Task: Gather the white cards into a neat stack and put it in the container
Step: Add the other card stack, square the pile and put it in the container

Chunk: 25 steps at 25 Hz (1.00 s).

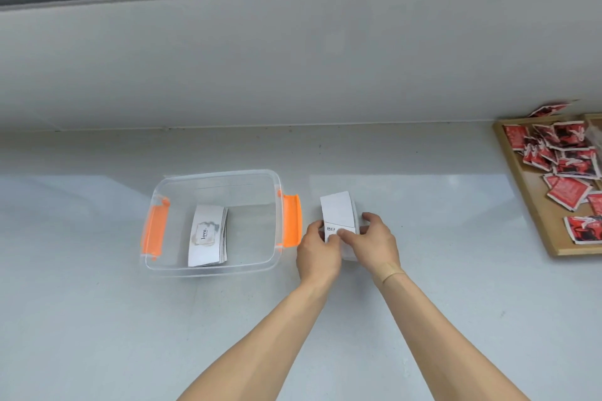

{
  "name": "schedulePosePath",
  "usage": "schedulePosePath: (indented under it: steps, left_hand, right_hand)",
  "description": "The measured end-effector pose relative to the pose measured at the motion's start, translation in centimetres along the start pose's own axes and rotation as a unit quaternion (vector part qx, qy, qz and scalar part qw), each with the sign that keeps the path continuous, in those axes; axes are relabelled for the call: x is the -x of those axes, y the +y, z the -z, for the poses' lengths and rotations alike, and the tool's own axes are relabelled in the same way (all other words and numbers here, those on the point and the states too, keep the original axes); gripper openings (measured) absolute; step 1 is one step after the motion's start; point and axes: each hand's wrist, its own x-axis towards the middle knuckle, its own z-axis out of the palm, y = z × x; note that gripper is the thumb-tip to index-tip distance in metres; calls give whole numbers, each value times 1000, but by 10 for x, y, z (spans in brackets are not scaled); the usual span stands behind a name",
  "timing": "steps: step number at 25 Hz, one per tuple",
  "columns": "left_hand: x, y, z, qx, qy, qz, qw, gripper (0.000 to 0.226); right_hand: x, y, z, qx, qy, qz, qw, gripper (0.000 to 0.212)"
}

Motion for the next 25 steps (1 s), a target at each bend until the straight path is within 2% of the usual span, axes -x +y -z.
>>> schedulePosePath:
  steps: [2, 6, 10, 11, 14, 17, 21, 25]
  left_hand:
    - [1, -1, 4, 6, -33, 32, 999, 27]
    - [10, -14, 19, 33, -86, 73, 993, 26]
    - [30, -30, 31, 24, -141, 71, 987, 8]
    - [37, -35, 33, 11, -154, 71, 985, 4]
    - [58, -58, 49, -59, -192, 47, 979, 11]
    - [75, -86, 78, -147, -203, 0, 968, 18]
    - [97, -120, 122, -203, -156, -36, 966, 37]
    - [119, -158, 156, -201, -142, -94, 965, 55]
  right_hand:
    - [1, 2, 1, -41, -6, -22, 999, 61]
    - [17, 15, 6, -109, -42, -47, 992, 24]
    - [47, 28, 6, -137, -30, -53, 989, 38]
    - [55, 31, 5, -124, -35, -50, 990, 41]
    - [86, 45, 2, -44, -52, -16, 998, 43]
    - [118, 56, -4, 78, -85, 60, 991, 44]
    - [156, 68, -22, 238, -100, 178, 950, 40]
    - [182, 78, -43, 322, -112, 314, 886, 40]
